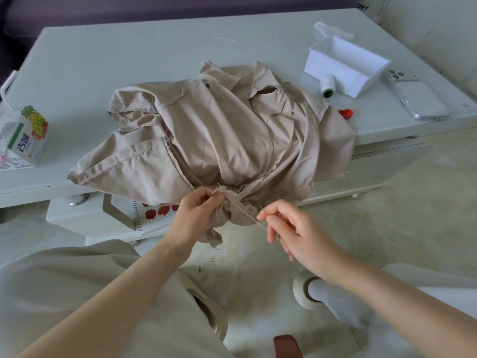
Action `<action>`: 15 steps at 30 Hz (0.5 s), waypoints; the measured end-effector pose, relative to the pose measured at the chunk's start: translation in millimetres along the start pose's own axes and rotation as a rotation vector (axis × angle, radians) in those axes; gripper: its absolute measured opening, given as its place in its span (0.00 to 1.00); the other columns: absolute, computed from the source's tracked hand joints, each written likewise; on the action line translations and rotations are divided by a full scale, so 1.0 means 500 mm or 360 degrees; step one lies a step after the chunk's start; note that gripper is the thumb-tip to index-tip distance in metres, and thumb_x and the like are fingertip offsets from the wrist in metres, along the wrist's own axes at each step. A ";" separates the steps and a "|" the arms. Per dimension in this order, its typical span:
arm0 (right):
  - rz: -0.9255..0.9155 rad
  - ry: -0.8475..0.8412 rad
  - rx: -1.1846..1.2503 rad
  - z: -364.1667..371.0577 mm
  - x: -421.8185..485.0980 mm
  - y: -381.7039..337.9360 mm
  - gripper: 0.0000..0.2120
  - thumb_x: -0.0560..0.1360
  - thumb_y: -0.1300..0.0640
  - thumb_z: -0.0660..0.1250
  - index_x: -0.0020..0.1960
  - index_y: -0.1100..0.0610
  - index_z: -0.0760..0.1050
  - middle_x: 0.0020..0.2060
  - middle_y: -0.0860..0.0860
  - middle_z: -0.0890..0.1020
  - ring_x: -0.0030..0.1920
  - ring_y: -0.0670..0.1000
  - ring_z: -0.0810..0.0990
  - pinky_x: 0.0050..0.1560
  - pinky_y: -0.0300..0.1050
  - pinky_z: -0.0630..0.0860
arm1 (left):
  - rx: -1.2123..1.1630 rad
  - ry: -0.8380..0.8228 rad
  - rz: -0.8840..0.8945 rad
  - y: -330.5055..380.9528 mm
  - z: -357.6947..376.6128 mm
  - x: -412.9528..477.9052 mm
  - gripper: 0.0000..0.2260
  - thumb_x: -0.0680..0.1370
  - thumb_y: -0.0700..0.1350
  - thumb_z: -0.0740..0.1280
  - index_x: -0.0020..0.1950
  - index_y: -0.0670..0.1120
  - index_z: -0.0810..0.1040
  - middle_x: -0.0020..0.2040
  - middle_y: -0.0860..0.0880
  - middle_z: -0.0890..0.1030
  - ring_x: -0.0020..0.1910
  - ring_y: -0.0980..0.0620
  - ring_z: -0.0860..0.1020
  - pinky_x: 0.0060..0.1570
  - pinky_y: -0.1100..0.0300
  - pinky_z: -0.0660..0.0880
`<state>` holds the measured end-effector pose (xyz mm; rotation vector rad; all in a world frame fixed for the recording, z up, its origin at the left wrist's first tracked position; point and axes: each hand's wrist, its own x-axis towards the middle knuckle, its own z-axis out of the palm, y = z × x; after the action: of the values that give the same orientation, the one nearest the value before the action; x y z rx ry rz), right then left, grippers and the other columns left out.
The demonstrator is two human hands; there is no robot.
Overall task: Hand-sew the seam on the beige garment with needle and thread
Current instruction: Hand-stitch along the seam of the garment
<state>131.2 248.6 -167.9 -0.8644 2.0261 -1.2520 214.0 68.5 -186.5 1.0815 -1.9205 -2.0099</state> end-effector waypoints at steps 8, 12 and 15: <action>0.0077 0.0171 -0.0239 -0.038 -0.016 0.069 0.09 0.80 0.62 0.58 0.47 0.52 0.74 0.28 0.45 0.75 0.26 0.43 0.67 0.31 0.32 0.63 | 0.0110 -0.0081 0.0001 -0.006 0.005 -0.003 0.08 0.79 0.44 0.65 0.45 0.39 0.77 0.34 0.46 0.74 0.33 0.52 0.71 0.31 0.64 0.70; -0.0032 0.0307 -0.0368 -0.036 -0.011 0.071 0.10 0.81 0.61 0.57 0.47 0.53 0.76 0.28 0.45 0.71 0.30 0.42 0.70 0.35 0.31 0.65 | 0.0125 -0.0114 0.0026 -0.006 0.006 -0.004 0.08 0.79 0.43 0.66 0.46 0.39 0.77 0.37 0.43 0.75 0.36 0.48 0.71 0.34 0.59 0.69; -0.0186 0.0383 -0.0508 -0.024 0.001 0.061 0.14 0.78 0.60 0.52 0.53 0.56 0.76 0.34 0.42 0.73 0.39 0.38 0.73 0.42 0.26 0.66 | 0.0101 -0.0157 0.0071 -0.005 0.002 -0.005 0.05 0.78 0.42 0.67 0.45 0.41 0.78 0.35 0.42 0.74 0.34 0.47 0.70 0.30 0.61 0.71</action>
<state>115.2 264.7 -191.2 -1.0326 2.4449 -1.1575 216.2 71.2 -188.0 0.9613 -2.0507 -2.0268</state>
